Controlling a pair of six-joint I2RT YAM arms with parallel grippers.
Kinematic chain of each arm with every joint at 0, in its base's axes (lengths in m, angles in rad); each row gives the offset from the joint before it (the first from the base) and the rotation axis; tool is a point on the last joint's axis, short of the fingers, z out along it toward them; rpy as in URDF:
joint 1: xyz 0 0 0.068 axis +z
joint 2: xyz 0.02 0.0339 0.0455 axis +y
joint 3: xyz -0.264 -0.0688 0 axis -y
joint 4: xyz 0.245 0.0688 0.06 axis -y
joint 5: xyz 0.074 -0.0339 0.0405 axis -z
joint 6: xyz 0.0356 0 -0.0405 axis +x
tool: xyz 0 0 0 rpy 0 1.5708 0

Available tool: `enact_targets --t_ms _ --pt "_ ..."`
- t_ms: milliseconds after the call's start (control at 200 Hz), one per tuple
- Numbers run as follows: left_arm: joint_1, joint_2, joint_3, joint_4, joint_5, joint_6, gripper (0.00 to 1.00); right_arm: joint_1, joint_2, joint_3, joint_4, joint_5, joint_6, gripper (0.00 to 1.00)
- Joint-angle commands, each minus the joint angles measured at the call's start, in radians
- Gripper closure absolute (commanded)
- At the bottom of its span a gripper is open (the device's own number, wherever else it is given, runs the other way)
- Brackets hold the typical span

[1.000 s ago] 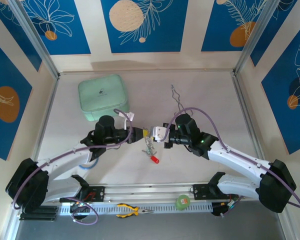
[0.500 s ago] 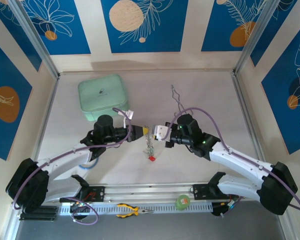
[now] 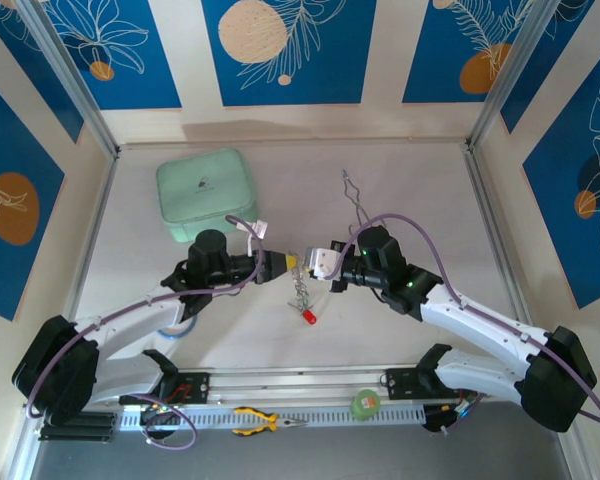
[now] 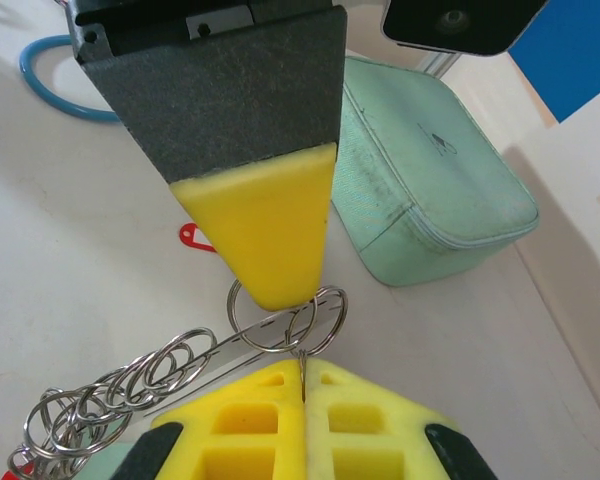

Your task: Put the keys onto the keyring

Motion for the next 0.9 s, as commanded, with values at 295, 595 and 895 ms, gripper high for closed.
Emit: enact_targets --t_ms 295,595,895 --pt "0.010 0.005 0.017 0.045 0.024 -0.011 1.00 0.022 0.026 0.029 0.042 -0.008 -0.032 1.00" --pt "0.010 0.006 0.017 0.049 0.021 -0.012 1.00 0.026 0.016 0.016 0.071 0.028 -0.042 1.00" --pt "0.012 0.008 0.017 0.060 0.020 -0.020 1.00 0.031 0.019 0.016 0.026 0.010 -0.059 1.00"
